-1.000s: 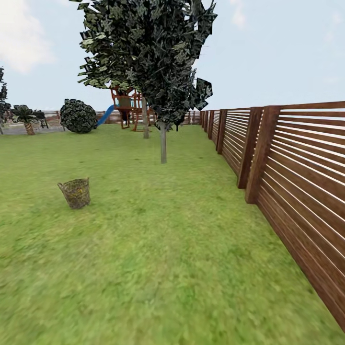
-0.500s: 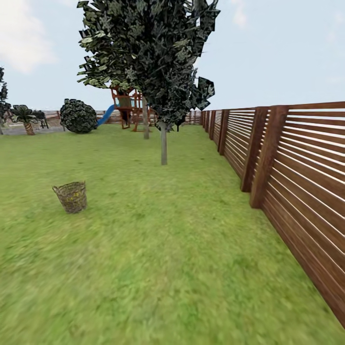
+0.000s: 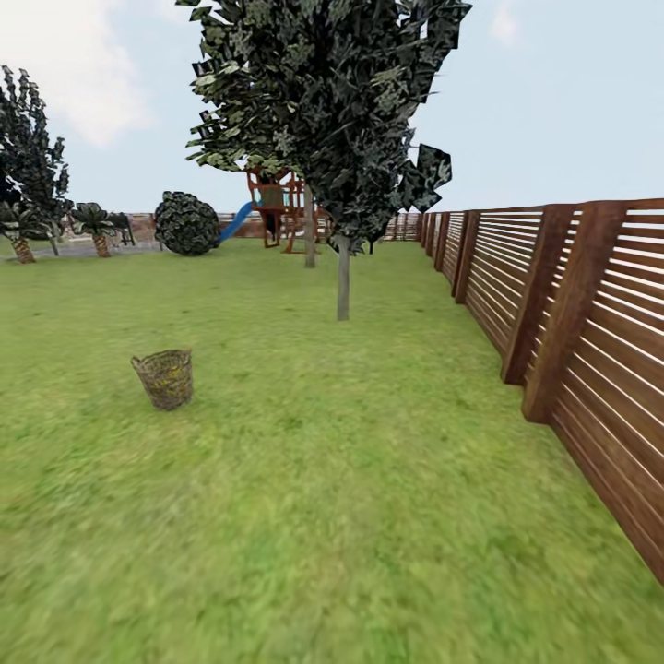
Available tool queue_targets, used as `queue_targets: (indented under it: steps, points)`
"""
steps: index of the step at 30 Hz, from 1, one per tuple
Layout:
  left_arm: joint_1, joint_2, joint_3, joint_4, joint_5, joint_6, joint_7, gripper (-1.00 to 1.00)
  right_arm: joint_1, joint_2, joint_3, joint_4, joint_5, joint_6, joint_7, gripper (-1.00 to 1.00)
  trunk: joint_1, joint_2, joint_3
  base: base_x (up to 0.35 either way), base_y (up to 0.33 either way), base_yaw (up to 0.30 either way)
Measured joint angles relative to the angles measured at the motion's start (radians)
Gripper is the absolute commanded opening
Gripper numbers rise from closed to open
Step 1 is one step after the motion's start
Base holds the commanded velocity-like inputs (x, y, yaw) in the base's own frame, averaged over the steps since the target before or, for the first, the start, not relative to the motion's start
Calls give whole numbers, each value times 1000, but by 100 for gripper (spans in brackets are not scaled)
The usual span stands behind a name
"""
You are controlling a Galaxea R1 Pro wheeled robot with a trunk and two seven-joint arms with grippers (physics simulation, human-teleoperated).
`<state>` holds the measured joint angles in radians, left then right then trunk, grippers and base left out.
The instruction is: Take the three Easter eggs out of the wicker basket on the lawn in the garden, then place them on the lawn next to a single tree (choose any tree) so that all three eggs are next to the same tree and none are left in the basket.
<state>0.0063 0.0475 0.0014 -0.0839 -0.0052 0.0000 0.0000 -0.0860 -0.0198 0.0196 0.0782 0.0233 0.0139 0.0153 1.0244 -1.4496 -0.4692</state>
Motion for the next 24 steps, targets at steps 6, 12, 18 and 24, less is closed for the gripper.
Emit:
queue_targets:
  steps: [6, 12, 18, 24]
  points:
    - [0, 0, 0, 0, 0, 0, 0, 100, 0, 0, 0, 0, 2, 0, 0, 100, 0, 0, 0, 330, 0, 5]
    - [0, 0, 0, 0, 0, 0, 0, 100, 0, 0, 0, 0, 2, 0, 0, 100, 0, 0, 0, 330, 0, 5]
    - [-1, 0, 0, 0, 0, 0, 0, 100, 0, 0, 0, 0, 0, 0, -1, 100, 0, 0, 0, 330, 0, 198]
    - [0, 0, 0, 0, 0, 0, 0, 100, 0, 0, 0, 0, 1, 0, -1, 100, 0, 0, 0, 330, 0, 251]
